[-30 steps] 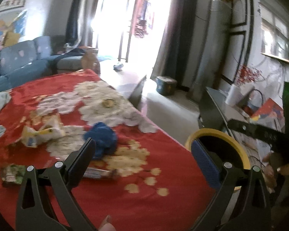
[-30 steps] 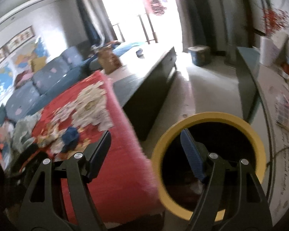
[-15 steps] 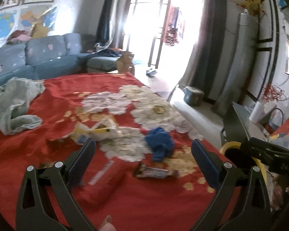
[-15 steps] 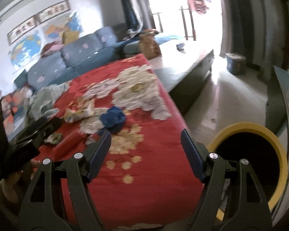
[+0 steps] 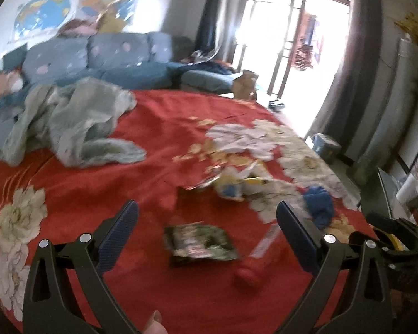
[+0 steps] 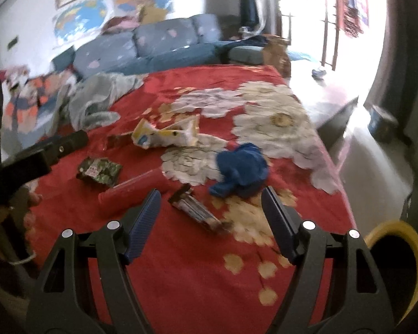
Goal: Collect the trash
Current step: 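Grasp the brown chocolate bar with the right tool while the left tool grasps the green snack packet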
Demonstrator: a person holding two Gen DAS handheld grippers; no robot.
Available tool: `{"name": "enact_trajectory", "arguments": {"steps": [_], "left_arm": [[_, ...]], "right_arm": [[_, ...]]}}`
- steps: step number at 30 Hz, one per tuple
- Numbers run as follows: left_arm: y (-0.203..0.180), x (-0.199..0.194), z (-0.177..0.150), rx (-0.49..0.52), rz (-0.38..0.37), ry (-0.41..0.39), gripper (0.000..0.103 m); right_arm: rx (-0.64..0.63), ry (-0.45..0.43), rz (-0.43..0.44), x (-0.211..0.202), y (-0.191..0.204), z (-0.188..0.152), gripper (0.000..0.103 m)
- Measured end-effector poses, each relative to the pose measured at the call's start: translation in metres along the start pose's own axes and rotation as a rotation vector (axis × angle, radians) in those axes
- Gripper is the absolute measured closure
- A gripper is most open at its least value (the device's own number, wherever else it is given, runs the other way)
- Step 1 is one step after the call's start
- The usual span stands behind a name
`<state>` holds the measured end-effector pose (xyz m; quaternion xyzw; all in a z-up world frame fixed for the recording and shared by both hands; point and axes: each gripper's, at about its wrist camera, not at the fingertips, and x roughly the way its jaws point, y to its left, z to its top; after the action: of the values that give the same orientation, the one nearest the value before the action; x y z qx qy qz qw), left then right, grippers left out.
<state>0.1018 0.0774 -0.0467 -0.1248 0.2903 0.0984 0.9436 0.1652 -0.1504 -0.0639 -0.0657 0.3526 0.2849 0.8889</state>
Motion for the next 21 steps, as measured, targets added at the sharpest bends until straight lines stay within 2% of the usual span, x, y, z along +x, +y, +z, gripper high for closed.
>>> {"name": "enact_trajectory", "arguments": {"steps": [4, 11, 14, 16, 17, 19, 21], "left_arm": [[0.02, 0.009, -0.007, -0.031, 0.022, 0.045, 0.007], [0.041, 0.032, -0.02, -0.102, -0.01, 0.142, 0.007], [0.044, 0.041, -0.025, -0.127, -0.034, 0.177, 0.007], [0.046, 0.046, -0.029, -0.141, -0.04, 0.193, 0.008], [0.045, 0.047, -0.03, -0.142, -0.041, 0.196, 0.008], [0.044, 0.048, -0.031, -0.144, -0.045, 0.2, 0.015], [0.042, 0.049, -0.031, -0.143, -0.047, 0.201, 0.026]], "right_arm": [[-0.06, 0.042, 0.006, 0.025, 0.011, 0.004, 0.037], [-0.108, 0.135, 0.032, 0.062, 0.016, 0.001, 0.038], [-0.095, 0.177, 0.045, 0.074, 0.014, -0.004, 0.048], [-0.094, 0.175, 0.042, 0.076, 0.014, -0.005, 0.053], [-0.092, 0.172, 0.042, 0.076, 0.013, -0.005, 0.059], [-0.084, 0.17, 0.039, 0.075, 0.012, -0.005, 0.068], [-0.075, 0.167, 0.04, 0.074, 0.01, -0.005, 0.078]]}}
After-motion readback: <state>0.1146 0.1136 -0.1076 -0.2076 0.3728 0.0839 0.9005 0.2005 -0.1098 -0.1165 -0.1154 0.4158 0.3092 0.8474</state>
